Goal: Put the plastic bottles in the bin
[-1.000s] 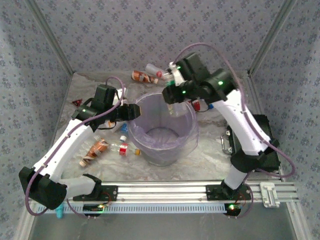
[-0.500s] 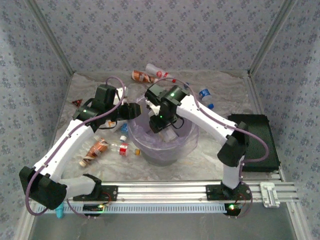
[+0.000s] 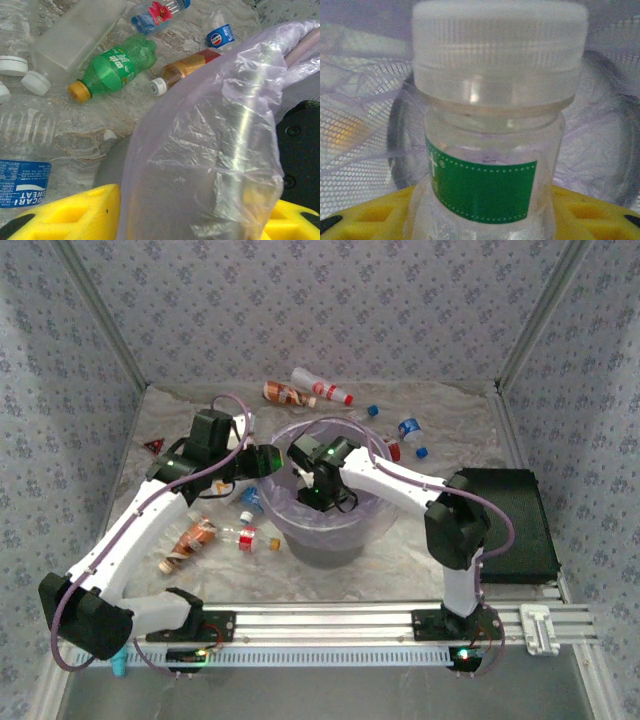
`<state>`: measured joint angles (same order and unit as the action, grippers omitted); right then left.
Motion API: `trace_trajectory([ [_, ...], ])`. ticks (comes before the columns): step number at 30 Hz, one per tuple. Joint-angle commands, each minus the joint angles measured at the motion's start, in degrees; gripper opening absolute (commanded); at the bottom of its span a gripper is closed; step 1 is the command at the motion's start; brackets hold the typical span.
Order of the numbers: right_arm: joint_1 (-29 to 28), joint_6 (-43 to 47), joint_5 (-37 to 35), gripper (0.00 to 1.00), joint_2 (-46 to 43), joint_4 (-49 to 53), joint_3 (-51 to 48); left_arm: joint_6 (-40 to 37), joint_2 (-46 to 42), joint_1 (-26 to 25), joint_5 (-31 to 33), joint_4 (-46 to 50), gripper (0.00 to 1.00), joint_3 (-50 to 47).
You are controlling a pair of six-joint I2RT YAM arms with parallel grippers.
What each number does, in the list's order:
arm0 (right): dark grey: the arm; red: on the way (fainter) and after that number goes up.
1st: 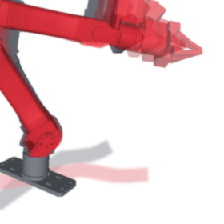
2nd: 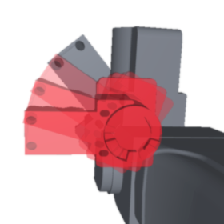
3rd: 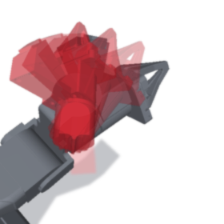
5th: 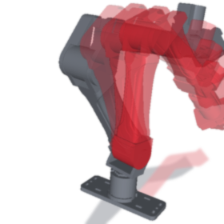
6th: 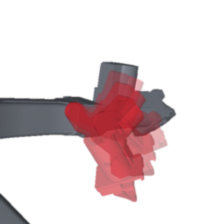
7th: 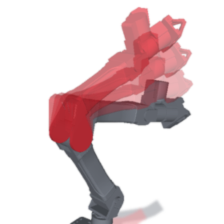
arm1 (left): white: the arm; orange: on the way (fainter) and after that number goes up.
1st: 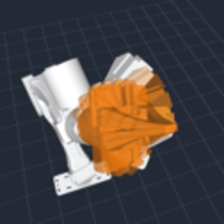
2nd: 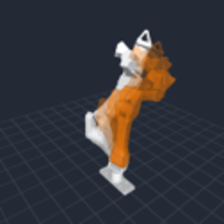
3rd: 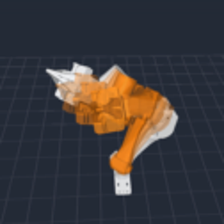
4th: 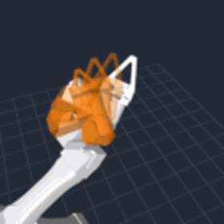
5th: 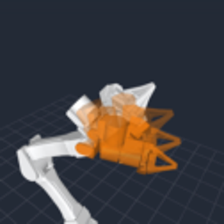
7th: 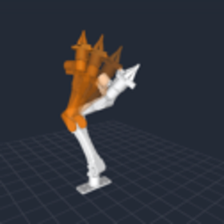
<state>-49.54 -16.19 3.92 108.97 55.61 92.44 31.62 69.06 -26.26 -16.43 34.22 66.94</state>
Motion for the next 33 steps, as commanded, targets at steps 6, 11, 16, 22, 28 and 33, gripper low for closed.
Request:
trace_trajectory([
  [6, -0.5, -1.2, -2.0, 0.7, -1.8, 1.8, 1.5, -0.2, -0.2, -0.1, 1.7, -0.1, 0.51, -0.9],
  [11, -0.8, 0.0, -4.0, 0.8, -5.2, 6.4, 4.7, -0.2, -0.3, -0.1, 1.6, -0.1, 0.51, -1.2],
  [16, -1.1, 1.5, -5.7, 0.83, -9.1, 11.8, 9.2, -0.3, -0.4, -0.1, 1.8, 0.0, 0.51, -1.1],
  [22, -0.7, 4.2, -3.4, 0.83, -16.2, 16.3, 16.6, -0.5, -0.1, -0.1, 2.0, 0.0, 0.51, -1.0],
  [28, 6.0, 5.4, -7.0, 0.84, -20.0, 16.8, 23.0, -0.7, 0.8, -0.1, 1.9, -0.3, 0.51, -0.7],
  [33, 18.2, 6.8, -6.2, 0.85, -21.4, 12.6, 21.7, -0.9, 1.1, -0.1, 1.8, -0.2, 0.5, -0.6],
])
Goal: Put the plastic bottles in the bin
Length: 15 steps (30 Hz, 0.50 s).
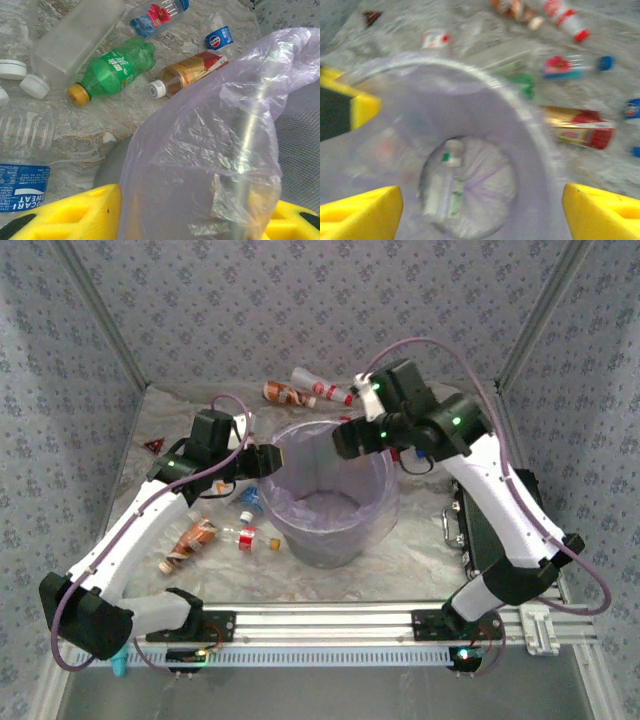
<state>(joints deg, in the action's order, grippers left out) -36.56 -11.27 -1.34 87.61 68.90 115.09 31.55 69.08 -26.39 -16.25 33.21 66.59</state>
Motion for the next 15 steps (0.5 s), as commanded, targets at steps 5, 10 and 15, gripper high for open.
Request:
trace_trajectory([
  [5, 19.8, 2.2, 5.9, 0.85, 1.5, -8.3, -4.5, -1.0, 1.5, -0.1, 1.3, 1.1, 0.5, 0.0],
  [10, 28.5, 2.6, 5.5, 0.85, 9.3, -11.3, -4.7, -1.0, 1.0, -0.2, 1.6, 1.2, 0.5, -0.4],
  [15, 32.0, 4.1, 3.2, 0.85, 20.3, -15.5, -4.7, -1.0, 1.0, -0.2, 1.1, 1.1, 0.5, 0.0],
])
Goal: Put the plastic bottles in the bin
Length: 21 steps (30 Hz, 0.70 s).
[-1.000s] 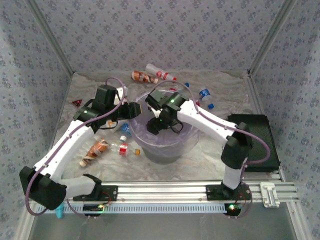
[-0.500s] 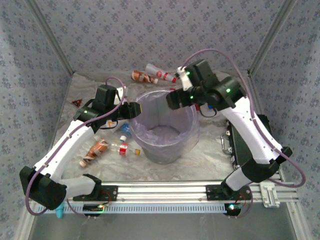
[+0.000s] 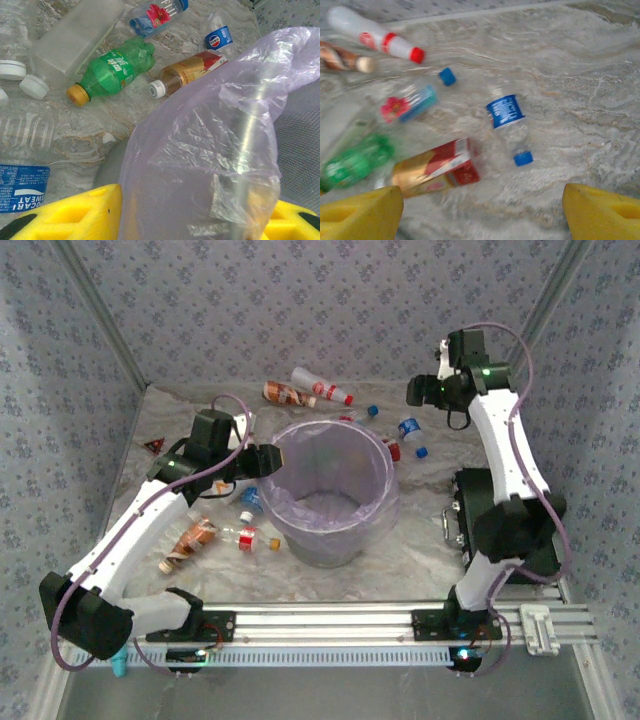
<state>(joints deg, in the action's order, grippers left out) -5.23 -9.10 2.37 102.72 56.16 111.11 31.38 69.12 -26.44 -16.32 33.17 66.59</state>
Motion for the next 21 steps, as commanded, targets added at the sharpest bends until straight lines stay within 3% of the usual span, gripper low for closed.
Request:
trace_trajectory([
  [1, 0.9, 2.2, -0.4, 0.85, 7.2, -3.6, -0.4, -1.0, 1.0, -0.3, 1.1, 1.3, 0.5, 0.2],
  [11, 2.2, 0.1, -0.4, 0.85, 26.6, -7.1, 8.4, -1.5, 1.3, -0.7, 1.0, 1.6, 0.49, 1.5],
  [21, 3.0, -1.9, 1.3, 0.85, 37.0, -6.5, 14.1, -2.1, 0.7, -0.9, 1.2, 1.7, 0.49, 1.3],
])
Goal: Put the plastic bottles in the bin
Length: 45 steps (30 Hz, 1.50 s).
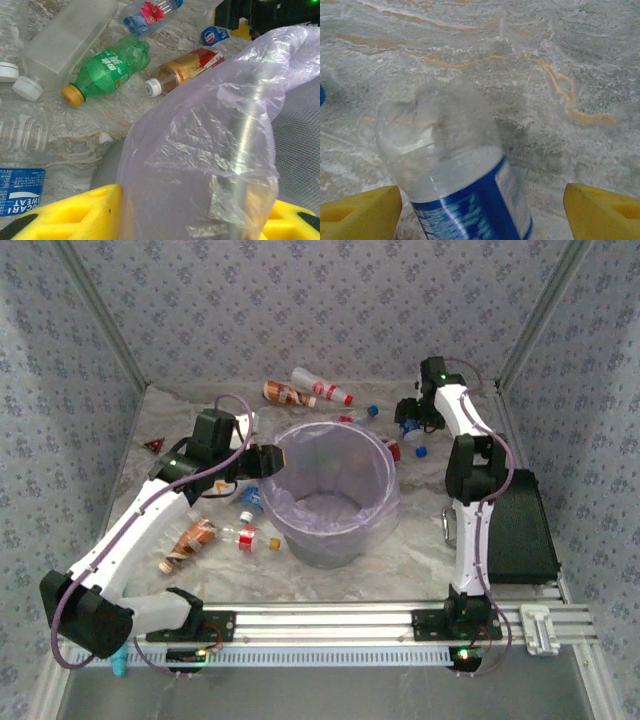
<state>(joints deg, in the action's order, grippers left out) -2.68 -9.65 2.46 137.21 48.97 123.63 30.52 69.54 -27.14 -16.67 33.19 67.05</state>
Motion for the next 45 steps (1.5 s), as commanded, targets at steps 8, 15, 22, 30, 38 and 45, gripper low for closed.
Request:
trace_trajectory([
  [8, 0.6, -2.5, 2.2, 0.74, 3.6, -0.3, -0.1, -1.2, 0.0, -0.3, 2.0, 2.0, 0.49, 0.9],
  [15, 1.2, -2.9, 2.0, 0.65, 3.2, 0.5, 0.0, -1.2, -0.2, -0.3, 2.3, 2.1, 0.5, 0.6],
  [22, 2.2, -2.6, 1.3, 0.58, -2.9, 3.9, -0.7, -1.4, -0.4, -0.3, 2.1, 2.3, 0.5, 1.2],
  [30, 2.9, -1.4, 6.8, 0.55, -15.8, 16.0, 1.7, -1.5, 0.3, -0.3, 1.8, 1.8, 0.5, 1.4],
  [38, -1.1, -0.2, 12.7, 0.47, -32.3, 20.1, 0.4, -2.0, 0.8, -0.2, 1.0, 1.0, 0.5, 1.5],
  [45, -14.3, 1.5, 10.8, 0.45, -40.1, 23.6, 5.0, -2.2, 0.9, -0.4, 0.6, 0.7, 0.5, 1.3],
])
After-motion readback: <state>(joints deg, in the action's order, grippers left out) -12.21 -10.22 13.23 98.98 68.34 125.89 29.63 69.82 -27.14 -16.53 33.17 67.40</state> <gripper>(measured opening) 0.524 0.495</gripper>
